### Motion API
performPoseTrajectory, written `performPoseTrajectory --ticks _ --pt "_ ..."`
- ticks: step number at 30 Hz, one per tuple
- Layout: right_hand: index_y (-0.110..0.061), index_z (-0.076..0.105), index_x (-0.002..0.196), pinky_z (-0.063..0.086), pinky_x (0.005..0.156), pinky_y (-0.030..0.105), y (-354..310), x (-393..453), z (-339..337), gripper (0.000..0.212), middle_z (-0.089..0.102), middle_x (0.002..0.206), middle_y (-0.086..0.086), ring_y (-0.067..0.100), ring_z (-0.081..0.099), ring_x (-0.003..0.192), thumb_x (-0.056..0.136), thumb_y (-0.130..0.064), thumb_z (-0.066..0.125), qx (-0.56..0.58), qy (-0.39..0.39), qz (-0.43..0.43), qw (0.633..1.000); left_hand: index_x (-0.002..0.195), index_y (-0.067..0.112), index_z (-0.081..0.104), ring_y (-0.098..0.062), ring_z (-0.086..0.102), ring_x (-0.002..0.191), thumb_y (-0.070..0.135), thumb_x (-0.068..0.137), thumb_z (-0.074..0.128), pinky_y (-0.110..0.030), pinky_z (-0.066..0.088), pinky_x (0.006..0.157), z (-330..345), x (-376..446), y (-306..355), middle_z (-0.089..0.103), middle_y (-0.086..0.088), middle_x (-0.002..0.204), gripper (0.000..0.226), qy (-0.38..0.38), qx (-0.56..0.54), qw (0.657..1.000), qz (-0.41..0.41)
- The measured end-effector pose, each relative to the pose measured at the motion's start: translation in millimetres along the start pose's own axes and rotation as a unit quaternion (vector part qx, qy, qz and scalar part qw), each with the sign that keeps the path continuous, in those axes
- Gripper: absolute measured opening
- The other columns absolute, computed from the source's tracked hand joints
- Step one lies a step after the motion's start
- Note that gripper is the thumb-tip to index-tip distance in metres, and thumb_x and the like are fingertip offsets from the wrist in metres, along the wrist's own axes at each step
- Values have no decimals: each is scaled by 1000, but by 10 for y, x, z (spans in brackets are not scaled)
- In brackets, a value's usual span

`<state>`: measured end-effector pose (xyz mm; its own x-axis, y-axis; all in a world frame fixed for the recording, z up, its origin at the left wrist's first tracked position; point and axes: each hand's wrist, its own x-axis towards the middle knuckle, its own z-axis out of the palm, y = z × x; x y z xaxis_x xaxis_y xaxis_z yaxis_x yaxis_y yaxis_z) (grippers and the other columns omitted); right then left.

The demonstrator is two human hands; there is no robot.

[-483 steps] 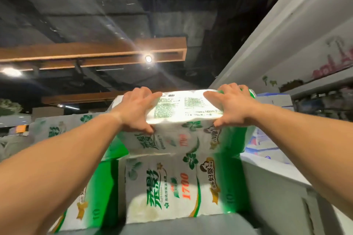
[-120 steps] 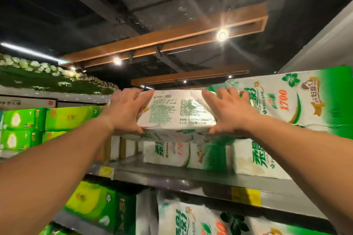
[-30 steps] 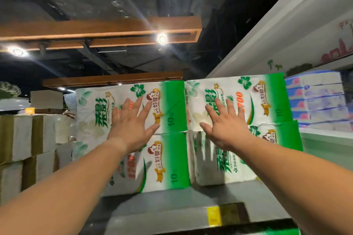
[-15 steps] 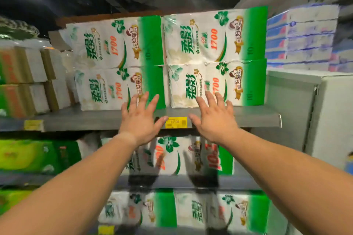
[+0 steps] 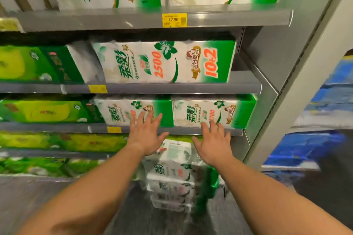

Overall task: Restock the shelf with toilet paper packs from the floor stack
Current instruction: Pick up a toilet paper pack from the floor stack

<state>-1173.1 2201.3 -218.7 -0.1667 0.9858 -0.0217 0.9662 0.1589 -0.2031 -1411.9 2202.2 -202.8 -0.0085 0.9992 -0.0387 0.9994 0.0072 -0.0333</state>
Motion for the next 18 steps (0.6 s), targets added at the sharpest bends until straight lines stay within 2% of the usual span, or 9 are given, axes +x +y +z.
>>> performPoseTrajectory --ticks 5,10,14,16,18 --pt "-26 21 157 16 120 59 117 -401 651 73 18 165 10 36 12 151 97 -68 30 23 -84 64 994 162 34 2 -32 -5 156 71 97 23 -61 1 123 783 -233 -19 -2 0 171 78 -122 -37 992 -13" --pt "-26 19 157 13 119 60 137 -357 912 81 16 166 10 36 10 152 93 -74 35 23 -103 83 991 160 37 11 -31 4 155 78 92 29 -60 8 120 1095 -9 -33 9 1 170 82 -104 -17 994 28" --pt "-30 18 156 10 120 61 270 -98 1088 88 9 168 9 35 3 154 87 -79 43 20 -123 86 988 160 40 -6 -28 -16 155 88 85 25 -56 -5 121 1320 281 -65 -12 3 170 94 -166 -12 986 29" --pt "-32 11 158 4 121 61 403 107 1160 98 -1 169 7 35 -7 154 83 -84 44 19 -153 89 984 159 41 -11 -28 -21 154 92 79 36 -59 -10 120 1414 460 -60 -18 3 169 106 -196 -17 980 23" --pt "-31 4 160 -2 120 63 531 347 1257 110 -12 169 7 36 -15 153 75 -93 36 -5 -182 78 980 157 42 -18 -29 -27 152 96 68 47 -63 -12 117 1534 651 -57 -27 3 166 123 -220 2 975 23"
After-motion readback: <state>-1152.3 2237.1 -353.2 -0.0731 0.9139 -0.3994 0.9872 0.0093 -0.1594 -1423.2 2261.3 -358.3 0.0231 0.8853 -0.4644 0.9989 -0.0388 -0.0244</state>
